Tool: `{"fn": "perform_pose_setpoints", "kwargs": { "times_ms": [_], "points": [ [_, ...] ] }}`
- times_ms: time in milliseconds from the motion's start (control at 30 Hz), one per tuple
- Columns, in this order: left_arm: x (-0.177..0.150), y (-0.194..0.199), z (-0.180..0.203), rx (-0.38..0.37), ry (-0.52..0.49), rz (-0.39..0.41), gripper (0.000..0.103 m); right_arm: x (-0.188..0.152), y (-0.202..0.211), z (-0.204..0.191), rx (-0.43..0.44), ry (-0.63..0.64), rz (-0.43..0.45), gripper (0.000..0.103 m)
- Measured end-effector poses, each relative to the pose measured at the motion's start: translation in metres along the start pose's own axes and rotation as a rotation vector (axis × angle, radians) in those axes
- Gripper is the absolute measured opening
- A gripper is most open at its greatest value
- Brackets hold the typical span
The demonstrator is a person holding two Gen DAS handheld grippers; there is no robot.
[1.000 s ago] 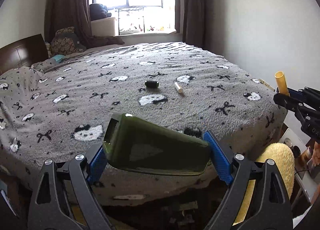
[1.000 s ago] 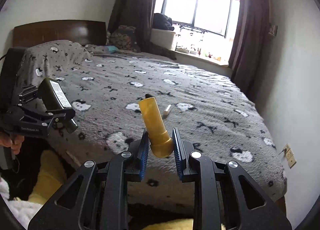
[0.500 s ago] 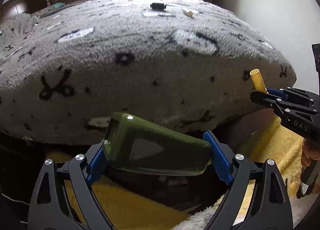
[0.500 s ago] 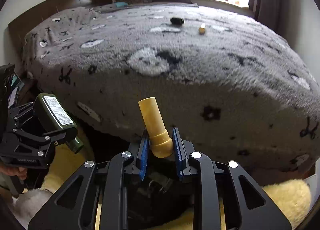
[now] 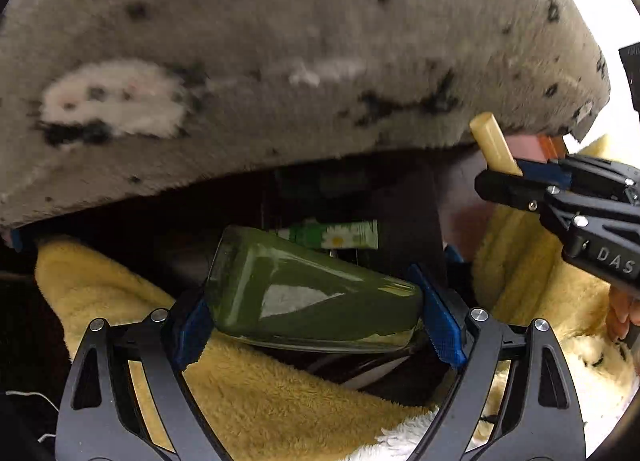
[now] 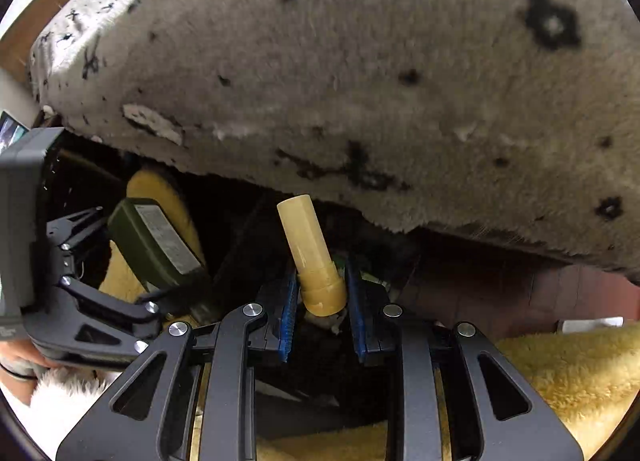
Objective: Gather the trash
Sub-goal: 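Open both tools over the bin to drop the bottle and yellow tube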
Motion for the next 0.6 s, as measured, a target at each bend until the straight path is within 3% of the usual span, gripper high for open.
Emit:
{"fn": "perform_pose_setpoints", "kwargs": {
  "times_ms": [167, 433, 500, 600],
  "points": [
    [0.003, -0.014, 0.002, -0.005, -0.019, -0.038, 0.084, 0.000, -0.011, -0.002, 0.008, -0.008, -0.029, 0.024],
    [0.009, -0.010, 0.006, -0.004, -0.016, -0.026, 0.085, 0.006, -0.007, 0.001, 0.000, -0.016, -0.016, 0.026],
    [0.011, -0.005, 0.004, -0.008, -0.014, -0.018, 0.093, 0.009, -0.002, 0.002, -0.007, -0.020, -0.001, 0.027],
    [0.010, 0.008, 0.000, -0.009, -0.012, 0.008, 0.095, 0.006, 0.007, 0.004, -0.016, -0.030, 0.031, 0.053]
  ]
}}
Point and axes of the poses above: each gripper's, at about its wrist camera, not at the fingertips, and y roughly against the way its jaws point, z to its right, x to its top, the point moved 4 cm from there along -y, roughly the way its jaws point, and after that the axes turned 10 degrees about x, right-handed, at the moved point
